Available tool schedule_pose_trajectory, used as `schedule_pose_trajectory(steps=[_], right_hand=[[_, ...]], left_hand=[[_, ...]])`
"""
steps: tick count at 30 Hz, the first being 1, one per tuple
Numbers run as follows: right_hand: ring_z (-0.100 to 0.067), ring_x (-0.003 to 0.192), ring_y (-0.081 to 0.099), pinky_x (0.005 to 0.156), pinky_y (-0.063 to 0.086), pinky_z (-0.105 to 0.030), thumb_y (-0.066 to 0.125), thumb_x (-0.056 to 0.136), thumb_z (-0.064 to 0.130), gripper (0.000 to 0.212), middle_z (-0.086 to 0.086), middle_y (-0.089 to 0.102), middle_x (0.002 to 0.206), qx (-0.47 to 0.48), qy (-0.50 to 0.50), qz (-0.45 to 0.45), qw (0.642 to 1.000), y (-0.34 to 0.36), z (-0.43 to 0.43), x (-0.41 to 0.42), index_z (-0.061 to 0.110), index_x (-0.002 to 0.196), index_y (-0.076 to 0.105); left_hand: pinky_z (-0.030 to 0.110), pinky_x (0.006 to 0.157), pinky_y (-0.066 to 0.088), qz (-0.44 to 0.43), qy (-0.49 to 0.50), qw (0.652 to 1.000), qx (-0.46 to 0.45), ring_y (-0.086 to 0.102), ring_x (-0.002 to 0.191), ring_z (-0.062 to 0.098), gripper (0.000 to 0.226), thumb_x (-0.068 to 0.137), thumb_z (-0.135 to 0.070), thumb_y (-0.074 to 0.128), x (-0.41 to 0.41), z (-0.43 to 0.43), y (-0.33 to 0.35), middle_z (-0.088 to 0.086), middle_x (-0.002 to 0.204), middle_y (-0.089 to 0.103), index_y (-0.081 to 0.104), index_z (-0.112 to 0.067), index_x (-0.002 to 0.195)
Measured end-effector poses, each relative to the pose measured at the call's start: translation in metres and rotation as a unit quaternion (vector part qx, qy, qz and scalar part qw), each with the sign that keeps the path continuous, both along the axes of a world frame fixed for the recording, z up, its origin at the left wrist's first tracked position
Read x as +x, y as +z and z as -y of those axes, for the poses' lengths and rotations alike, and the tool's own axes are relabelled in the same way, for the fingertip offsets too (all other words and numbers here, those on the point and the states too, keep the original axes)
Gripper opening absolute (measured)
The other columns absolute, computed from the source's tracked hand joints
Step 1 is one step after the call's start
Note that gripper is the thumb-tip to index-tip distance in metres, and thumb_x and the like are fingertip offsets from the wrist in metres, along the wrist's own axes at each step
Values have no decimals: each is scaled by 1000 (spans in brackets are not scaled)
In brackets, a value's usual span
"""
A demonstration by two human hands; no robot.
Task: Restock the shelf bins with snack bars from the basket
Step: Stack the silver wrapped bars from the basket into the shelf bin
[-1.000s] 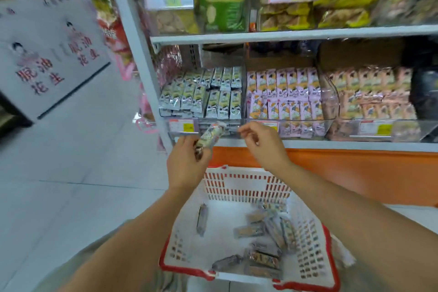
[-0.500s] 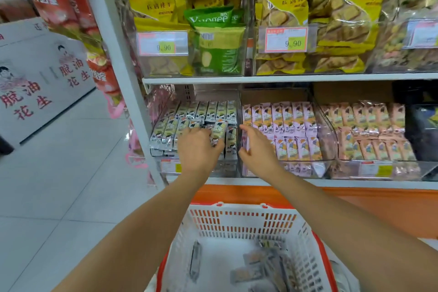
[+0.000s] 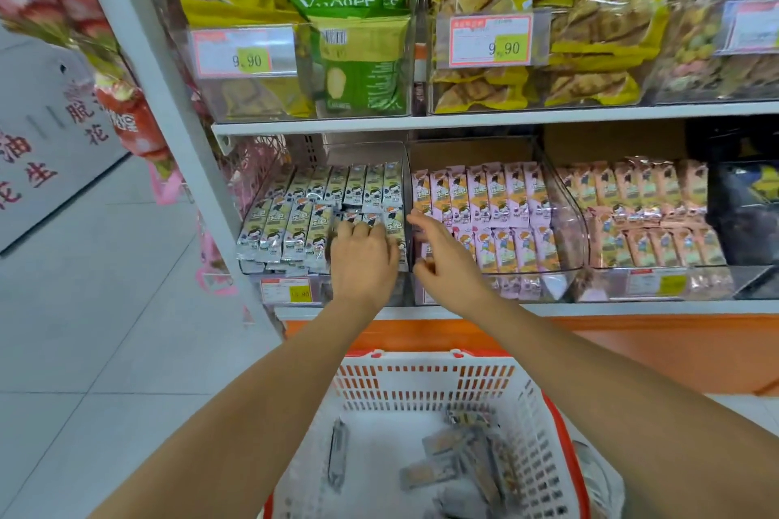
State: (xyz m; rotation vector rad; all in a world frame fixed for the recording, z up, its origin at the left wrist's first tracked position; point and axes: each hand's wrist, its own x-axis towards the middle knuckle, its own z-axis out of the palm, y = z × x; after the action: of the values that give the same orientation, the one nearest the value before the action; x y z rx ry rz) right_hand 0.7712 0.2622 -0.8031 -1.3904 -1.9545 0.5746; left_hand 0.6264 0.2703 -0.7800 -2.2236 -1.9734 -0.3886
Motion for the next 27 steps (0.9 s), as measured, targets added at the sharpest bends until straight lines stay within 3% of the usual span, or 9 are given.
schedule_pose_trajectory(steps=[2,4,7,9,12,20,23,27], right_hand=[[-17,133,45,88,51,-32,51,93,6,64,6,20,160,-8,15,9,1000,1,2,1,23,150,26],[-20,138,39,92,51,-34,52,94,8,66,8,12,162,-21,30,14,999,3,4,1,23,151,23],[-32,125,51,94,51,-45,55,94,12,68,11,7,163,-35,43,21,998,5,5,2,25,152,21],[-31,126,50,96,50,-47,56,95,14,69,7,11,162,-41,39,18,998,7,5,3,24,152,20],[-23,140,36,106,44,-44,54,95,13,68,3,16,162,-54,39,8,998,9,7,5,23,153,19],[-18,143,31,111,39,-42,52,96,11,66,4,14,162,-65,47,4,997,8,8,7,23,153,22],[-15,136,41,106,44,-37,49,97,8,58,1,30,156,-49,40,-19,998,11,11,9,21,151,30],[-15,101,62,85,54,-42,50,95,6,36,-3,60,120,74,-31,-30,996,5,22,28,17,128,57]], left_hand=[[39,91,32,9,-1,1000,-12,42,114,31,43,104,-34,26,-2,2,2,10,123,59,53,-13,130],[39,92,32,28,-4,999,-30,36,120,30,45,104,-35,26,-3,6,5,9,131,54,45,-14,139],[40,99,28,63,-22,995,-72,28,127,28,54,101,-38,29,-4,9,7,7,142,43,29,-13,150],[41,102,27,60,-35,994,-85,27,129,28,62,99,-41,34,-5,11,8,8,143,42,23,-11,151],[40,103,25,40,-36,995,-83,25,132,27,63,99,-42,37,-6,13,9,6,144,42,21,-12,152],[42,109,20,33,-26,997,-62,19,141,27,56,103,-38,33,-2,8,5,5,146,44,21,-15,152],[44,106,24,51,-32,997,-40,23,139,29,53,103,-34,35,-2,7,2,8,145,44,24,-12,151],[45,96,34,111,-58,983,135,39,120,34,43,94,-23,39,4,27,-12,15,125,52,49,-7,133]])
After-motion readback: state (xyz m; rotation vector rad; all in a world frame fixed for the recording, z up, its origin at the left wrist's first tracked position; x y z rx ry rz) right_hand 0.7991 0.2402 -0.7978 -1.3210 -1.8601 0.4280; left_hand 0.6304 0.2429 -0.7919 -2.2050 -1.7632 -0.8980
